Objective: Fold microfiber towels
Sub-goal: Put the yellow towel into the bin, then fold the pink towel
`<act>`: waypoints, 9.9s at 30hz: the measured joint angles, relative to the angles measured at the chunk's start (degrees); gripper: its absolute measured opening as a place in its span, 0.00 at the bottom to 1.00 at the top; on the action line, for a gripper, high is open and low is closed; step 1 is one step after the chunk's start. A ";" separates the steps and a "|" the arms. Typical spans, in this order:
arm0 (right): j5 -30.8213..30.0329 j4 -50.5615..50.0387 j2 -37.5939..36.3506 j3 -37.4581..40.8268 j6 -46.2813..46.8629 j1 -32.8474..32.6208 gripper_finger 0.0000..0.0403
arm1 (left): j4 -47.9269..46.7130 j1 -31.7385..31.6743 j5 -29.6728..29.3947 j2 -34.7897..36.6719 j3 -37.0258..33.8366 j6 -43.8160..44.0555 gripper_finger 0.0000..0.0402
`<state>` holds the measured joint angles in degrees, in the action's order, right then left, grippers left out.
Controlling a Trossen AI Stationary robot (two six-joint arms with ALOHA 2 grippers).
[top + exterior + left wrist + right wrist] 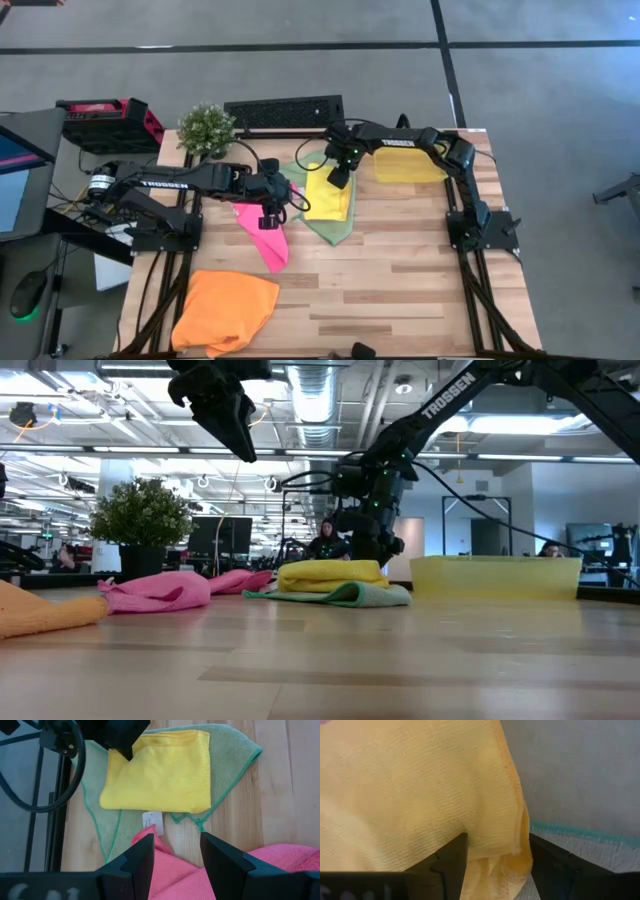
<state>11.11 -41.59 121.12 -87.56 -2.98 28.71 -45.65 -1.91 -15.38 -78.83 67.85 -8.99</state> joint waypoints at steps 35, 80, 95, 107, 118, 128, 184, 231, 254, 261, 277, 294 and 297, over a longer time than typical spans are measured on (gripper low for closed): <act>-3.54 -3.83 0.07 -2.48 2.99 -0.05 0.44 | -0.04 -0.02 -0.02 0.00 0.00 0.20 0.38; -0.43 -3.14 0.11 -2.45 -0.44 1.02 0.42 | -0.55 0.00 0.00 0.00 0.00 0.52 0.38; -0.58 -2.72 0.15 -0.04 0.02 1.00 0.42 | -0.57 0.00 0.00 0.00 0.00 0.65 0.38; -0.48 -0.97 0.15 0.41 -0.71 0.93 0.26 | -0.58 0.00 0.00 0.00 0.00 0.66 0.38; -0.46 -0.43 -0.87 0.33 -3.50 0.93 0.03 | -0.57 -0.01 0.00 0.00 0.00 0.66 0.38; -1.69 -3.07 -7.55 0.32 -3.55 2.05 0.02 | -0.57 0.00 0.02 0.00 0.00 0.67 0.38; -39.96 -29.67 -23.02 12.40 30.01 15.34 0.02 | -0.96 0.00 0.00 0.00 -0.02 -1.23 0.38; -37.93 -22.93 -22.93 22.57 37.06 17.00 0.06 | -1.27 -0.02 1.16 0.02 0.00 -1.88 0.38; -38.00 -22.80 -22.91 21.80 36.19 16.85 0.40 | -4.42 0.00 1.38 0.00 0.00 4.36 0.38; -37.97 -22.49 -25.56 19.60 32.00 11.96 0.46 | -7.83 -0.02 1.66 0.02 -0.02 12.62 0.38; -26.96 -12.63 -33.11 19.53 14.77 -12.69 0.41 | -8.59 -0.07 7.26 0.04 -15.86 46.88 0.38; -25.55 -8.40 -32.68 19.54 13.44 -21.91 0.39 | -3.28 -3.01 4.81 0.00 -29.90 62.58 0.38; -25.58 -8.38 -32.68 19.54 13.47 -21.85 0.39 | -3.16 -3.78 4.05 0.01 -29.92 62.22 0.38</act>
<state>-14.47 -49.98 88.44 -68.02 10.48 6.86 -48.81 -5.69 -11.32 -78.82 37.93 53.23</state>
